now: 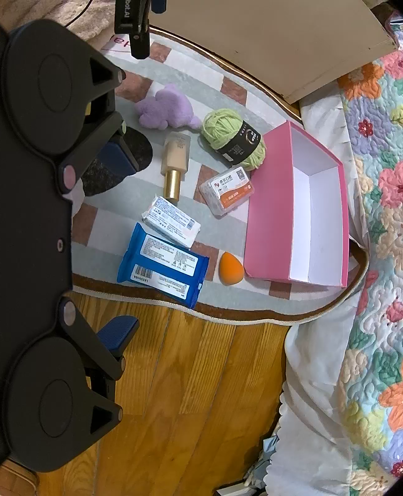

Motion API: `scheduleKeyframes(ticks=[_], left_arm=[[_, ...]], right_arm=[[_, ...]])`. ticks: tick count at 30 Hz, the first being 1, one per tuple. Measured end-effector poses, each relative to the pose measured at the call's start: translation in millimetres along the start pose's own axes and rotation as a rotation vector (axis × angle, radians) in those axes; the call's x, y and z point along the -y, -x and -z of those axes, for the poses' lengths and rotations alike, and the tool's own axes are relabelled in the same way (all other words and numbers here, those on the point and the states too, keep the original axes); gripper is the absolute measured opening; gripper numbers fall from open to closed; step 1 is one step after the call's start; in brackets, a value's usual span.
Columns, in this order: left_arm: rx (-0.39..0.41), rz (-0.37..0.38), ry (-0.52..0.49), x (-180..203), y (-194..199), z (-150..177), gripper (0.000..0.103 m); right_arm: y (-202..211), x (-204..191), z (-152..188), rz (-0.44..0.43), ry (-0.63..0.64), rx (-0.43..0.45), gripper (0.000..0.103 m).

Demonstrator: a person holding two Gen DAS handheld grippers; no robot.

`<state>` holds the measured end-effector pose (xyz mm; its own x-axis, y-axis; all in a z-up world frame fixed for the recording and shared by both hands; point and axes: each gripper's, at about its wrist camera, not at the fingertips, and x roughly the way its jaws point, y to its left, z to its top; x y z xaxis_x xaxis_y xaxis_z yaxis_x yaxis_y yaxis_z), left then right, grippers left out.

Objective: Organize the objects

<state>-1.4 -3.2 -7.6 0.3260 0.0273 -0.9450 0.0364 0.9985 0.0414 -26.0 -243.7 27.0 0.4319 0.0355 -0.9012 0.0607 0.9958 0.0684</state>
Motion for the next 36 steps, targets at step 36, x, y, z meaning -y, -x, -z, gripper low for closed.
scheduleKeyframes(ticks=[36], left_arm=[[-0.022, 0.016, 0.012, -5, 3, 2, 0.103]], right_arm=[[5, -6, 0, 0.032, 0.016, 0.004, 0.099]])
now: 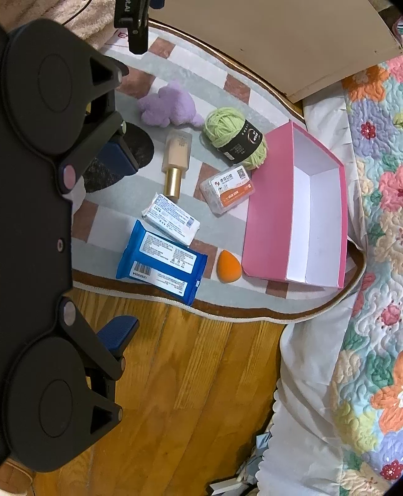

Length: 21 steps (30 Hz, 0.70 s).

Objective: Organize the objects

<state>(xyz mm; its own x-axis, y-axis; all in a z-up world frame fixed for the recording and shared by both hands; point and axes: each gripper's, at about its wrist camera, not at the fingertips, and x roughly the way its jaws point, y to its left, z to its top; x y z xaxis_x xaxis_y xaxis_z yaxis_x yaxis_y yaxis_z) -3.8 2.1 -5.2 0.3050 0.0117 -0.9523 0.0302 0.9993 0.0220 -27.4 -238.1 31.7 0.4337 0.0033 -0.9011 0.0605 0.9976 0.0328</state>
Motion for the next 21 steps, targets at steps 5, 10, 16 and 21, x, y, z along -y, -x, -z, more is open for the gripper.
scheduleKeyframes(ticks=[5, 10, 16, 21], left_arm=[[-0.010, 0.000, -0.006, 0.2, -1.6, 1.5, 0.103], [-0.023, -0.002, 0.000, -2.7, -7.0, 4.6, 0.103], [-0.014, -0.001, 0.001, -3.5, -6.3, 4.7, 0.103], [-0.020, -0.004, 0.021, -8.8, -8.2, 3.4, 0.103]], right_arm=[[1.0, -0.7, 0.0, -0.003, 0.004, 0.001, 0.099], [1.3, -2.5, -0.1, 0.001, 0.004, 0.002, 0.099], [-2.0, -3.0, 1.0, -0.005, 0.006, -0.007, 0.099], [-7.0, -3.9, 3.5, -0.006, 0.008, -0.020, 0.099]])
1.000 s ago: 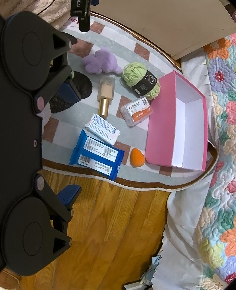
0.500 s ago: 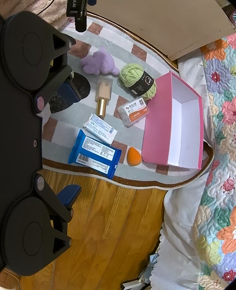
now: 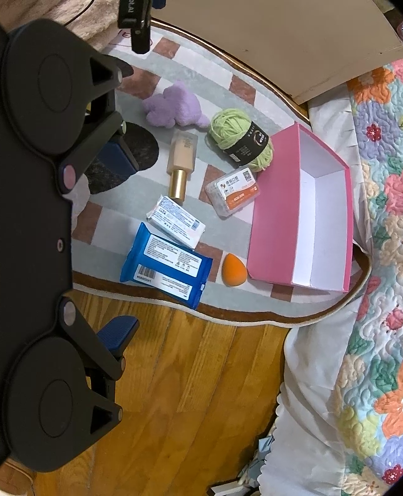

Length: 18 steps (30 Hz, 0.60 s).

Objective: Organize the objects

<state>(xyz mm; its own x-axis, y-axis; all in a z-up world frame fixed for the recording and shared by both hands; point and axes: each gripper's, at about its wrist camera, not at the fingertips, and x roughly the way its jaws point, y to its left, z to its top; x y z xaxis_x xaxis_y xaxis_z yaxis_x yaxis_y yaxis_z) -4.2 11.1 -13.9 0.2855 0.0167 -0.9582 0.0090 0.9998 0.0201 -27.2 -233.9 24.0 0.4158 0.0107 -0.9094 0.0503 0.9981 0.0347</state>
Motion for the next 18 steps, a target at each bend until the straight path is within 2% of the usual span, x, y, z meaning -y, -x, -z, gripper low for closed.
scheduleKeyframes(ticks=[18], left_arm=[[-0.003, 0.017, -0.002, 2.2, 2.5, 0.0, 0.103]], right_arm=[[-3.6, 0.4, 1.9, 0.003, 0.003, -0.008, 0.099]])
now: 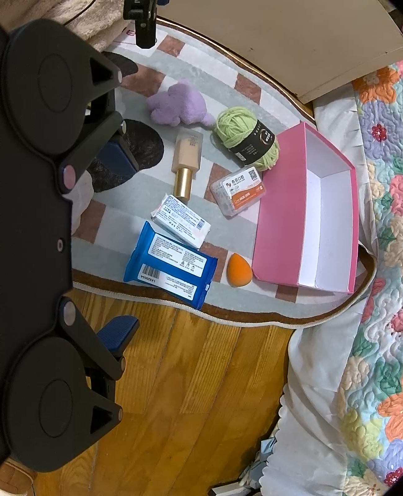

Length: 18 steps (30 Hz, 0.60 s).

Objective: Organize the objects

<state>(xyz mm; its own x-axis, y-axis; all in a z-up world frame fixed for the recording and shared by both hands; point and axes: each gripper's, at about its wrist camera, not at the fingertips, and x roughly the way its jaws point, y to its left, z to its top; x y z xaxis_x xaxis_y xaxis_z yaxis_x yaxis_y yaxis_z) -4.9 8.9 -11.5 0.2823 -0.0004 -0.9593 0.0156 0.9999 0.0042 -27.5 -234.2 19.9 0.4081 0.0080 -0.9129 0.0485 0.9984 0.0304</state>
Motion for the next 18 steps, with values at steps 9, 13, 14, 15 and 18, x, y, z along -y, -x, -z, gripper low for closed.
scheduleKeyframes(ticks=[9, 13, 14, 15, 18], left_arm=[[0.000, 0.001, -0.001, 0, 0, 0, 0.103], [-0.006, 0.002, 0.000, 3, 1, 2, 0.103], [-0.006, 0.007, 0.002, 2, 2, 2, 0.103], [-0.002, 0.021, 0.002, 1, 4, 2, 0.103], [0.010, 0.052, -0.001, 2, 13, 2, 0.103]], right_arm=[[0, 0, 0, 0.001, 0.000, -0.003, 0.099], [-2, 1, 1, 0.002, 0.000, -0.005, 0.099], [-2, 0, 2, 0.010, 0.005, -0.005, 0.099], [-2, -1, 3, 0.021, 0.013, -0.003, 0.099], [-1, -4, 3, 0.021, 0.034, -0.001, 0.099]])
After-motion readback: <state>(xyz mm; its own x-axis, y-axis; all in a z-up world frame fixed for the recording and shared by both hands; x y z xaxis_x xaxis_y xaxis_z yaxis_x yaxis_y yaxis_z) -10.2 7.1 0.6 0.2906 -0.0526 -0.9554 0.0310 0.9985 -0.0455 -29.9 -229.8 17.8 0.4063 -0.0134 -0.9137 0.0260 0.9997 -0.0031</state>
